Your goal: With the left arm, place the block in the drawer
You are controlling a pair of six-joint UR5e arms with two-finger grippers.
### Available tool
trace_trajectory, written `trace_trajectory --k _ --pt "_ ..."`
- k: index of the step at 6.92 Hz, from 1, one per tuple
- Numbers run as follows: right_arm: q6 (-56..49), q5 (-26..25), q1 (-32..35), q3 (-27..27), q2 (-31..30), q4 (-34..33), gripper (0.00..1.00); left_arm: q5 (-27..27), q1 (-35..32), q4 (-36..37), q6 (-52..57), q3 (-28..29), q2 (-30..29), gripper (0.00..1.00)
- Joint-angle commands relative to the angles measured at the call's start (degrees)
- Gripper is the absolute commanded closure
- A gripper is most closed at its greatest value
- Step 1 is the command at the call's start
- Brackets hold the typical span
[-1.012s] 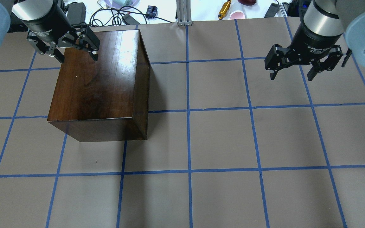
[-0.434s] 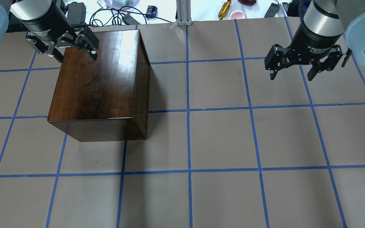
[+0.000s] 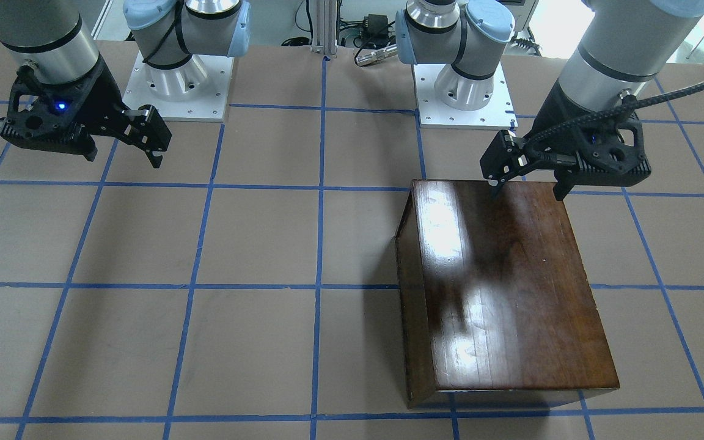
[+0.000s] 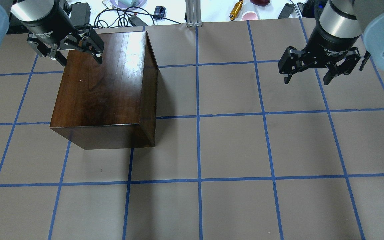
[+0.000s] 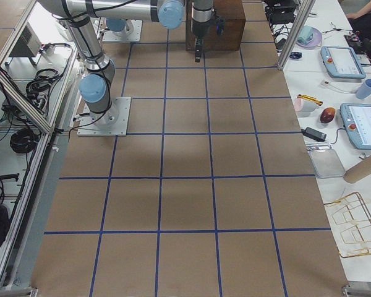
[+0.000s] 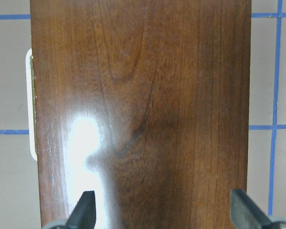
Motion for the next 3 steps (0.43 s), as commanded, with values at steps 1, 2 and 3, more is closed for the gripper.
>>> trace_trajectory --k 1,2,3 --pt "0.0 -0.1 0.0 0.0 0.0 0.0 0.0 -0.3 0.0 0.2 0.0 0.2 -0.7 0.0" --pt "0.0 0.0 0.0 0.0 0.0 0.0 0.0 -0.4 0.2 0.2 0.1 0.8 -1.1 0.0" --pt "0.0 0.0 0.0 0.0 0.0 0.0 0.0 -0.3 0.4 0.3 0.8 1.6 -1.9 0.0"
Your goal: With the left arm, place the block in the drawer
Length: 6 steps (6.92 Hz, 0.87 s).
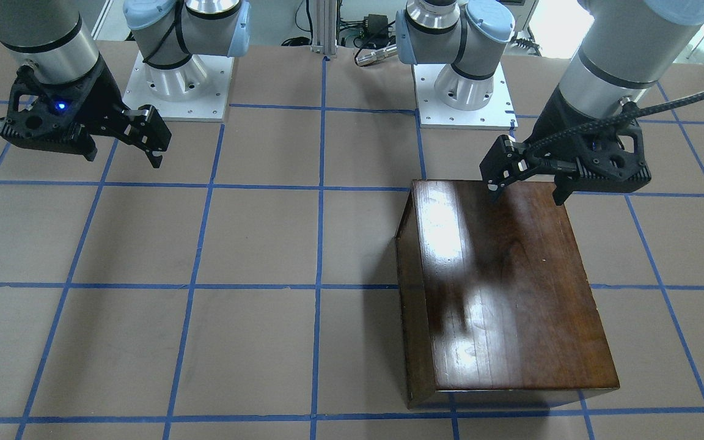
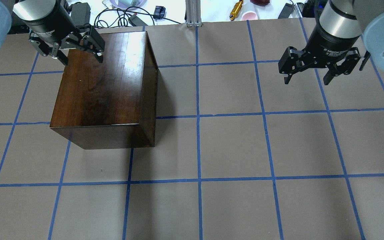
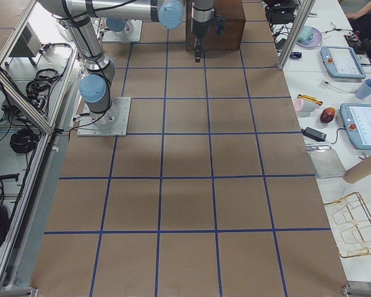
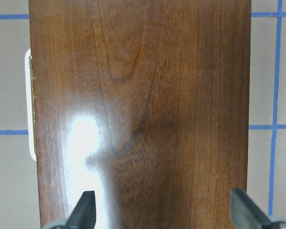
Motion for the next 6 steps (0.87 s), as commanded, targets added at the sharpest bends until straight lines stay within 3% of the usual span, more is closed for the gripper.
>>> trace_trajectory --k 1,6 --pt "0.0 0.0 0.0 0.0 0.0 0.0 0.0 -0.4 2.3 0.4 3.4 1.0 -2.4 0.0" --pt "0.0 0.0 0.0 0.0 0.0 0.0 0.0 -0.9 14.3 2.9 17.6 1.2 -8.8 0.0"
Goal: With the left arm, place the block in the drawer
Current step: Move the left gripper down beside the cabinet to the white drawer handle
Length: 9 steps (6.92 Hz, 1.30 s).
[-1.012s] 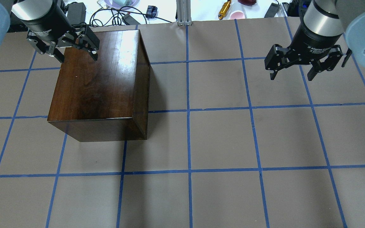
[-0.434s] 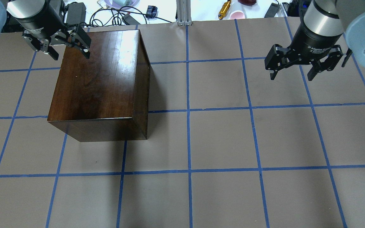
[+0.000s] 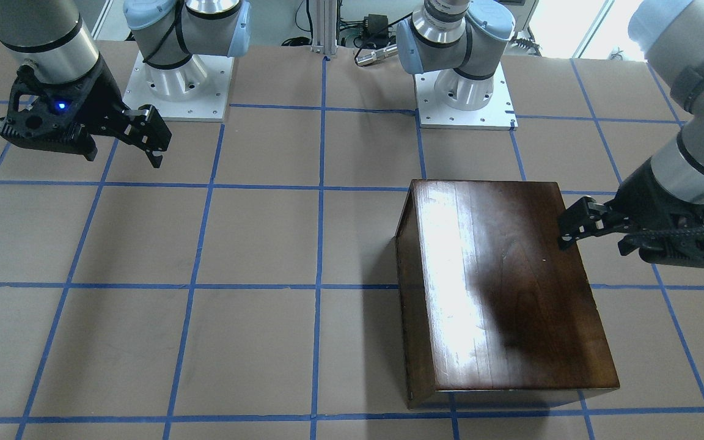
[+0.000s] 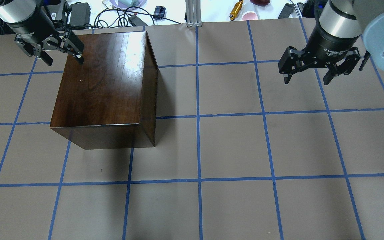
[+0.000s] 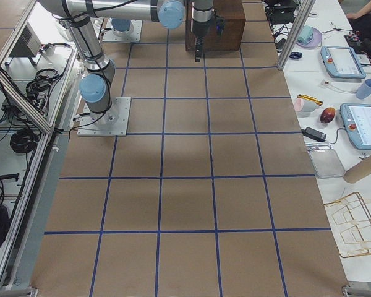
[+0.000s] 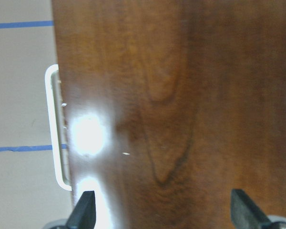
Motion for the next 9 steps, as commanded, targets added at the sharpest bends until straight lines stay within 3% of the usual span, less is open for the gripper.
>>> trace_trajectory --k 1,4,6,9 --pt "0.0 0.0 0.0 0.0 0.0 0.0 0.0 -0.7 4.0 1.0 5.0 0.0 -1.8 0.0" --pt "0.0 0.0 0.0 0.0 0.0 0.0 0.0 -3.5 9.2 1.1 10.6 0.0 -3.3 0.0" --pt "0.0 0.0 0.0 0.0 0.0 0.0 0.0 -9.5 13.0 1.8 12.4 0.1 -4.8 0.0" --pt "0.0 0.0 0.0 0.0 0.0 0.0 0.0 -12.5 15.2 2.2 17.3 0.1 -7.6 0.0"
